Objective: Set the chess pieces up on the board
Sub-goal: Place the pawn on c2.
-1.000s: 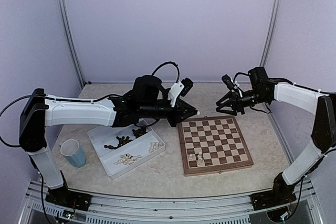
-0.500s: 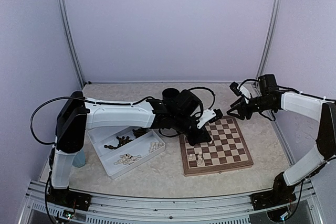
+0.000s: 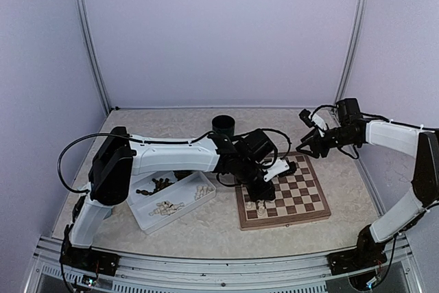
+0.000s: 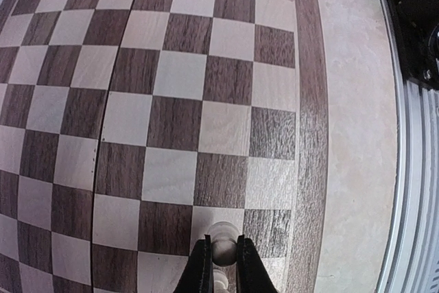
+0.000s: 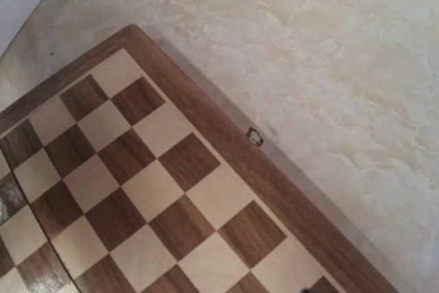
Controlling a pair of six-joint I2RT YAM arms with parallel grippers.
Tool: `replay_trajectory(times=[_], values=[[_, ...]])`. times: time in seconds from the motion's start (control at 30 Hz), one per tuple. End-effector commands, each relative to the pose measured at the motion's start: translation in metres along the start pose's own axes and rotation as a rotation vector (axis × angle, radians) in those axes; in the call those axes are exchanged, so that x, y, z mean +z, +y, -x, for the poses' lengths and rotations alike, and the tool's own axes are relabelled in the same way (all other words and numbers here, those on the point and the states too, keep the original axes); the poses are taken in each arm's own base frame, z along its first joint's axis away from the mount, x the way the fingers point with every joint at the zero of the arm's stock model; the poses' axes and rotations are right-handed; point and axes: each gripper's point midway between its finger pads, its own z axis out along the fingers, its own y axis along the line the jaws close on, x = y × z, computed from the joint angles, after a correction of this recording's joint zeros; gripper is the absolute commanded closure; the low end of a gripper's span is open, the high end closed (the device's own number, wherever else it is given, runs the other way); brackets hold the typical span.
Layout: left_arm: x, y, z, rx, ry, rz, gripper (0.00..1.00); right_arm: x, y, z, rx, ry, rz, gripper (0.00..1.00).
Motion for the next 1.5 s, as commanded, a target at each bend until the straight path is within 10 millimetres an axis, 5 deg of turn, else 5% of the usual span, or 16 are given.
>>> replay_trajectory(times=[0.0,0.5,0.7,1.1,1.47], values=[[0.006,-0.002,-0.007,0.029,0.048,0.009,0.96,0.001,-0.003,0.000,0.002,0.005,0.009,0.50],[0.013,-0.001,-0.004,0.048,0.042,0.029,0.79,0.004,-0.001,-0.004,0.012,0.015,0.034,0.50],[0.001,-0.002,0.008,0.053,-0.009,0.041,0.74,0.005,0.000,-0.005,0.017,0.017,0.041,0.50],[-0.017,0.007,-0.008,0.001,0.006,0.084,0.65,0.009,0.000,-0.009,0.028,0.029,0.057,0.50],[-0.022,0.011,-0.013,-0.042,-0.009,0.057,0.71,0.011,0.002,-0.011,0.038,0.033,0.070,0.50]])
